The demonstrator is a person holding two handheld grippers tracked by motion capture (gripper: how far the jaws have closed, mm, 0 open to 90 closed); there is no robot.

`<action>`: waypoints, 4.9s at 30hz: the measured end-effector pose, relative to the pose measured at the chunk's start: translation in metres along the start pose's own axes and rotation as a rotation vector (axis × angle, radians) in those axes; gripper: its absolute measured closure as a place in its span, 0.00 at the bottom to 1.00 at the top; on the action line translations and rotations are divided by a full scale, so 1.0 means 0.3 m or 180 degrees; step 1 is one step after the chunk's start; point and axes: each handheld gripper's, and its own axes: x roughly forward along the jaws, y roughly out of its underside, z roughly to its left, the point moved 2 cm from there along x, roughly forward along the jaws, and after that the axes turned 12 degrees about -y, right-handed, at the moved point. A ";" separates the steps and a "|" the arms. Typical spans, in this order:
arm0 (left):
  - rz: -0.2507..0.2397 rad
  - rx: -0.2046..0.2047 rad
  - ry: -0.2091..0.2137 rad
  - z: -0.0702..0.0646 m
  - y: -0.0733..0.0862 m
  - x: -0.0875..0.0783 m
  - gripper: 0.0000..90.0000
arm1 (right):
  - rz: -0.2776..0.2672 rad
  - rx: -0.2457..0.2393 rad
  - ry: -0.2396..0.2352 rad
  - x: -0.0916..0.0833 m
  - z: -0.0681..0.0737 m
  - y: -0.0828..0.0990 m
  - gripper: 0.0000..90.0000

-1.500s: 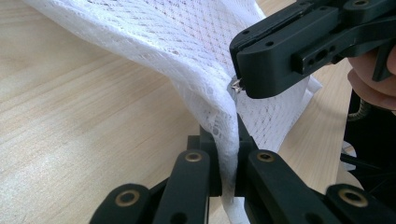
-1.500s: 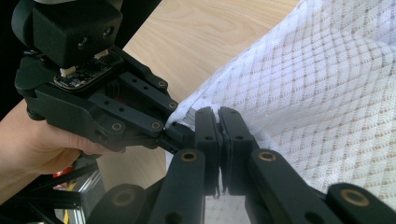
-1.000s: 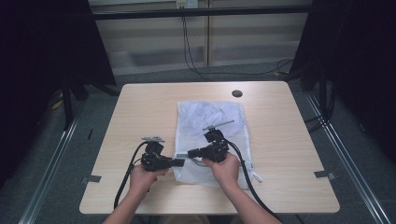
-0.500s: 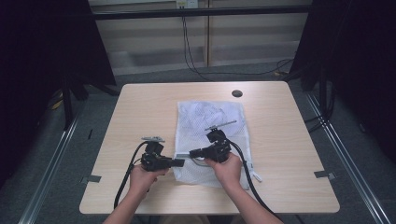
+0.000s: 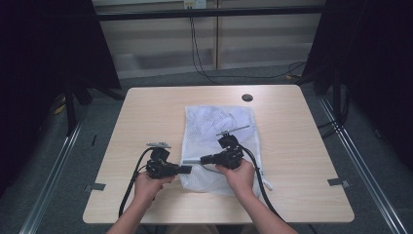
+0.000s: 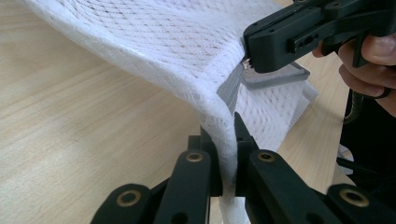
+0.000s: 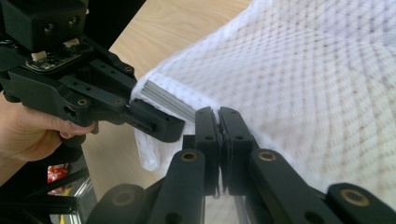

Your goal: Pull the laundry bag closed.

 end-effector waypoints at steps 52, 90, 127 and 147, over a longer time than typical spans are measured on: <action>0.0037 -0.0033 0.0046 0.000 0.002 0.001 0.99 | -0.0028 0.0031 0.0043 -0.054 -0.028 0.022 0.97; 0.0029 -0.0058 0.0065 0.001 0.003 0.003 0.99 | -0.0048 0.0053 0.0049 -0.094 -0.049 0.036 0.97; 0.0030 -0.0083 0.0090 0.004 0.003 0.000 1.00 | -0.0084 0.0096 0.0071 -0.135 -0.067 0.045 0.97; 0.0034 -0.0067 0.0072 0.002 0.003 0.001 1.00 | -0.0102 0.0099 0.0057 -0.152 -0.076 0.056 0.97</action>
